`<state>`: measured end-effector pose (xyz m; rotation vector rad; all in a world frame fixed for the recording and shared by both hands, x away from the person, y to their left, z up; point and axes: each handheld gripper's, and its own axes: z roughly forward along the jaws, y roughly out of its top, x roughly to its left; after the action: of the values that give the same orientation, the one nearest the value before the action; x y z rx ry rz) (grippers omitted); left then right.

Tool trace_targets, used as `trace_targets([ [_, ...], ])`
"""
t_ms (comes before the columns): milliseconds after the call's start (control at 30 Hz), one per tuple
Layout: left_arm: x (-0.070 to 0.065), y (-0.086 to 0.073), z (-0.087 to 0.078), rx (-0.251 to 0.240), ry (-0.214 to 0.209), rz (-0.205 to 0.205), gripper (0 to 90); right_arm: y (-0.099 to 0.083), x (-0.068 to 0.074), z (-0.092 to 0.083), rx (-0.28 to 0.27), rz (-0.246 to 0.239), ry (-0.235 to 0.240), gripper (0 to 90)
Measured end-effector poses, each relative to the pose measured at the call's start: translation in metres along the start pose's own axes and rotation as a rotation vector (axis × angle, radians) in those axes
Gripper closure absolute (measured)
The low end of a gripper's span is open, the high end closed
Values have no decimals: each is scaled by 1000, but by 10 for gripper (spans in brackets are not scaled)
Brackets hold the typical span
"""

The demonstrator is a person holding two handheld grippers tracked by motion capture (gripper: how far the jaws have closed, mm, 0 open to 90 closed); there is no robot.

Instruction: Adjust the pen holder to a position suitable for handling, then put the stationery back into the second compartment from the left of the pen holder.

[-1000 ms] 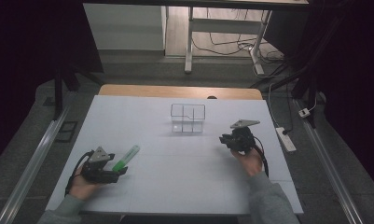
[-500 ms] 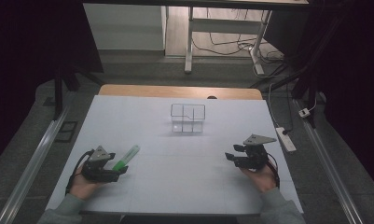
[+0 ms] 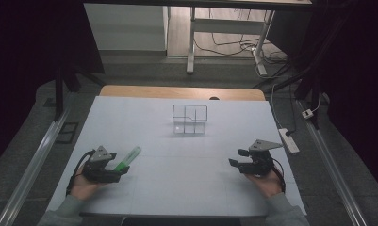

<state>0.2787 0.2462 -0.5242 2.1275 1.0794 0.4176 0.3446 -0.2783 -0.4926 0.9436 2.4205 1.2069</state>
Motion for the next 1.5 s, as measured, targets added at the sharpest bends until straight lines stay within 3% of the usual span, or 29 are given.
trace_targets([
  [67, 1, 8, -3, 17, 17, 16, 225, 0, 0, 0, 0, -1, -2, 391],
  [133, 2, 17, -7, 41, 1, 20, 227, -1, 0, -1, 2, -5, -6, 391],
  [333, 4, 36, -13, 92, 8, 40, 229, -2, 0, -4, 0, -7, -26, 392],
  [633, 4, 53, -8, 150, 5, 48, 231, -5, 0, -7, 1, -10, -28, 393],
  [800, 2, 60, 1, 209, -1, 64, 233, -4, 1, -6, 17, -19, -30, 392],
  [1100, 7, 64, 17, 311, 6, 60, 239, -5, 1, -4, 27, -22, -26, 391],
  [1500, 9, 48, 25, 402, 7, 42, 245, -6, 3, 1, 52, -37, -30, 389],
])
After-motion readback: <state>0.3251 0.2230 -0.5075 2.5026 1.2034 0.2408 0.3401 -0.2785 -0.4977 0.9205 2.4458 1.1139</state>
